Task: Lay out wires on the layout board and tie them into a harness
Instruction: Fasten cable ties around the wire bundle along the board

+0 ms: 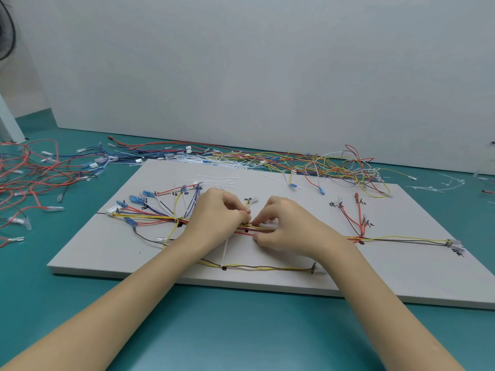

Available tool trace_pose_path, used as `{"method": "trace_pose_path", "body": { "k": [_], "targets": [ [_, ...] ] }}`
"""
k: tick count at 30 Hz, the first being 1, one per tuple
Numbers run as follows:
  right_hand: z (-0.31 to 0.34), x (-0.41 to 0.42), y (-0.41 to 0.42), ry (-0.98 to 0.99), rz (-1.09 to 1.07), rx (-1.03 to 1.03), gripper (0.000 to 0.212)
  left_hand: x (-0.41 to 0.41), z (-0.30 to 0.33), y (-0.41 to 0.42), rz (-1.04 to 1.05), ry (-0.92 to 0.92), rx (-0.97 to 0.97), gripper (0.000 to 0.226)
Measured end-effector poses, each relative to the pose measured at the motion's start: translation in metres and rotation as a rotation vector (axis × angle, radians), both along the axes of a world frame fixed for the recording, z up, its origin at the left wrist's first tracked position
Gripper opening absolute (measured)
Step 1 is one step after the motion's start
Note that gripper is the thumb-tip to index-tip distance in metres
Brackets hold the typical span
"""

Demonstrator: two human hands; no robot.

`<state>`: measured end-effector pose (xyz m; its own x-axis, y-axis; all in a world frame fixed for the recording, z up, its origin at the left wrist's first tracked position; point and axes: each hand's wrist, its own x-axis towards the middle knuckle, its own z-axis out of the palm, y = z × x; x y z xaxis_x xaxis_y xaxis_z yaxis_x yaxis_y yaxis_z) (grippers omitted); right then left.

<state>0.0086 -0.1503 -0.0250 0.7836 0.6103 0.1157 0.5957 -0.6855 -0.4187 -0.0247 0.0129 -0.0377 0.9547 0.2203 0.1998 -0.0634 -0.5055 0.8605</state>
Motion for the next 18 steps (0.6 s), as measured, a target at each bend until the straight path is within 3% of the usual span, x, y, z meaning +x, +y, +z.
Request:
{"method": "trace_pose_path", "body": {
  "k": [11,18],
  "targets": [
    [-0.005,0.000,0.002,-0.035,0.040,0.019,0.016,0.001,-0.001,-0.001,0.017,-0.001,0.017,0.019],
    [-0.011,-0.006,0.001,0.066,-0.028,0.265,0.017,0.000,-0.002,-0.002,0.025,-0.006,0.009,0.014]
  ]
}}
